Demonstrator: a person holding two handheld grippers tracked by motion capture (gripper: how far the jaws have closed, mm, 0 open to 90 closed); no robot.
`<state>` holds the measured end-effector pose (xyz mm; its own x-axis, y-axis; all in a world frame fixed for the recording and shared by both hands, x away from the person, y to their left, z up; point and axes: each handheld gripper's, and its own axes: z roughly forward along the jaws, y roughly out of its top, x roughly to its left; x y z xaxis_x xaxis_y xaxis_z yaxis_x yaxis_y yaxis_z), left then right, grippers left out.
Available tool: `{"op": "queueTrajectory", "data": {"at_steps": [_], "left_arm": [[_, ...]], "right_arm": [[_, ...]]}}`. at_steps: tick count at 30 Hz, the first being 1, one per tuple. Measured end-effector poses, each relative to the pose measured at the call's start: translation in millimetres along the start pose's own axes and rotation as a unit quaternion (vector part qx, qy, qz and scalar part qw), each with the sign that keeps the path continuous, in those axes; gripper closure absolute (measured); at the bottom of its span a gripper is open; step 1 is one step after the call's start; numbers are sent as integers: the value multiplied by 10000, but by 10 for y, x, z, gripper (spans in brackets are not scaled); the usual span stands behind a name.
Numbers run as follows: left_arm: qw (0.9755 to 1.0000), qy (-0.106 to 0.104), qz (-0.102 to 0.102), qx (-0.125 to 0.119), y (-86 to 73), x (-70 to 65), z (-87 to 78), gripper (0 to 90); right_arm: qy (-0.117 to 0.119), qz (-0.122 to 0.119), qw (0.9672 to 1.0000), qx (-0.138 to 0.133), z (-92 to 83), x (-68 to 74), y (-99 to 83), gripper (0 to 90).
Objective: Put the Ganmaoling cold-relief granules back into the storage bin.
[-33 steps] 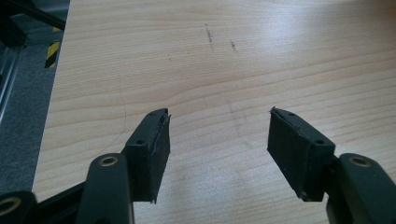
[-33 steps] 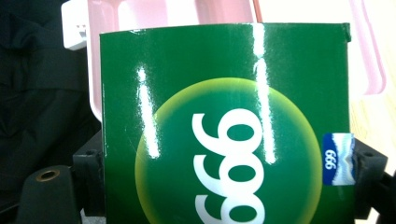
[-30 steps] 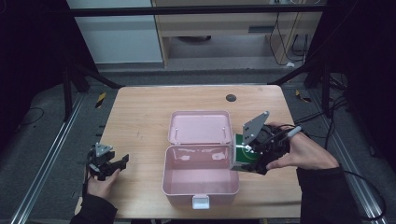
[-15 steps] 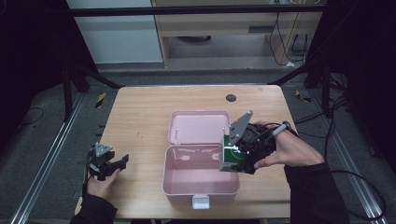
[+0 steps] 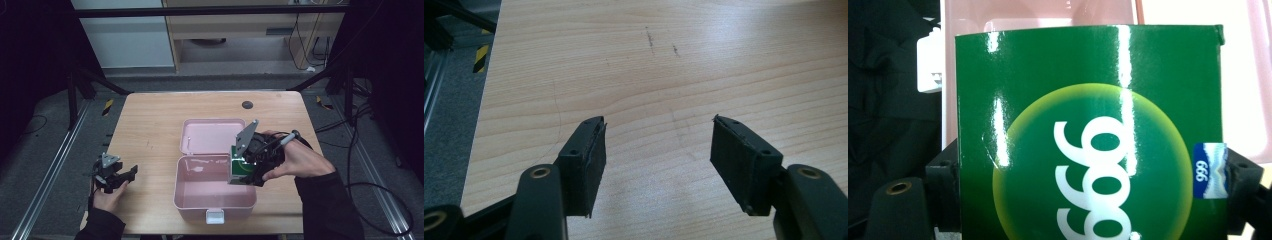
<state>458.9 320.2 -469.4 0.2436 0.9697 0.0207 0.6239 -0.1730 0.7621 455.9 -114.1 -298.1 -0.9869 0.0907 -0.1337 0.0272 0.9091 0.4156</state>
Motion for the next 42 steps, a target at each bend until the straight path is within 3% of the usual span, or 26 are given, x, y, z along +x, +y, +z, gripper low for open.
{"op": "queueTrajectory", "data": {"at_steps": [33, 37, 42], "left_arm": [[10000, 13, -11, -13, 0, 15, -8, 383], [10000, 16, -14, -17, 0, 16, -6, 384], [10000, 16, -10, -17, 1, 9, -4, 383]], "right_arm": [[209, -232, 9992, 254, 440, 56, 133, 160], [230, -94, 9995, 186, 473, 35, 62, 160], [268, -91, 9994, 213, 511, 40, 30, 160]]}}
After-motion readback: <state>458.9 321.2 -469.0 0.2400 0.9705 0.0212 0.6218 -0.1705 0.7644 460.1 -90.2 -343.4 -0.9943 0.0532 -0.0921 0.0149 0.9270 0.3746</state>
